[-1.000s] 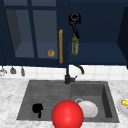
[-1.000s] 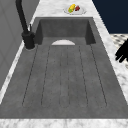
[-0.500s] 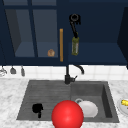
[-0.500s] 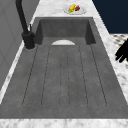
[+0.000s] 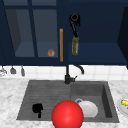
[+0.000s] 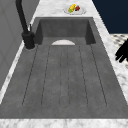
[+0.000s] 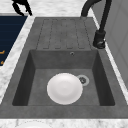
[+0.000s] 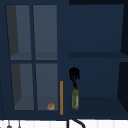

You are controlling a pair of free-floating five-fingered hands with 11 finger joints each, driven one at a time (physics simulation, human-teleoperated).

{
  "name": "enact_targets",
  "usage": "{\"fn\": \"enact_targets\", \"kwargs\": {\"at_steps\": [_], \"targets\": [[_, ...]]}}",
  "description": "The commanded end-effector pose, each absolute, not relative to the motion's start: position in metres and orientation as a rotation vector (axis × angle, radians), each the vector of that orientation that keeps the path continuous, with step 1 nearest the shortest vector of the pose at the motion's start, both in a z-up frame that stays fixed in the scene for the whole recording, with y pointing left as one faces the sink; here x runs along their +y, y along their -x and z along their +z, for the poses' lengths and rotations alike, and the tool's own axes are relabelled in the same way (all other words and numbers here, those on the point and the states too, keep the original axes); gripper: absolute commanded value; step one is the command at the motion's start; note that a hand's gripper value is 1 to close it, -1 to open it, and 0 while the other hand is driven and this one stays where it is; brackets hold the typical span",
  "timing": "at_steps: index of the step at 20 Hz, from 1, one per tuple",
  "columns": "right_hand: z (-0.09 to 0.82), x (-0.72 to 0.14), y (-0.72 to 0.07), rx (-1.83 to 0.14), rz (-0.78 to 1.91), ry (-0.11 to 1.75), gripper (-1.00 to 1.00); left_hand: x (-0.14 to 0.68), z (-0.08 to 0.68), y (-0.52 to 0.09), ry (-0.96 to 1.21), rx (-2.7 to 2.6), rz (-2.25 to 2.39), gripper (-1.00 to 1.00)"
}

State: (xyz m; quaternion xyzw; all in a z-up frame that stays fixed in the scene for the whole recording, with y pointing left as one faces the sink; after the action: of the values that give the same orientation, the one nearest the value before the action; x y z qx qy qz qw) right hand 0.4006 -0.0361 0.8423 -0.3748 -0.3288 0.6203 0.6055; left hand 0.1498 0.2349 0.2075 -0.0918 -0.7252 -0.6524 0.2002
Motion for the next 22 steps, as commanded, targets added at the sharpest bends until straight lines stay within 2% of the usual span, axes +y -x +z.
{"fn": "enact_targets", "kwargs": {"at_steps": [1,13,22], "targets": [[0.842,-0.036,-0.415,-0.73,1.494,0.792,-1.0,0.235,0.207,-0.15,0.257,-2.027,-1.823,0.0],[0.814,-0.037,-0.418,-0.788,1.478,0.775,-1.0,0.235,0.207,-0.15,0.257,-2.027,-1.823,0.0],[0.801,-0.029,-0.426,-0.733,1.497,0.736,-1.0,0.235,0.207,-0.15,0.257,-2.027,-1.823,0.0]]}}
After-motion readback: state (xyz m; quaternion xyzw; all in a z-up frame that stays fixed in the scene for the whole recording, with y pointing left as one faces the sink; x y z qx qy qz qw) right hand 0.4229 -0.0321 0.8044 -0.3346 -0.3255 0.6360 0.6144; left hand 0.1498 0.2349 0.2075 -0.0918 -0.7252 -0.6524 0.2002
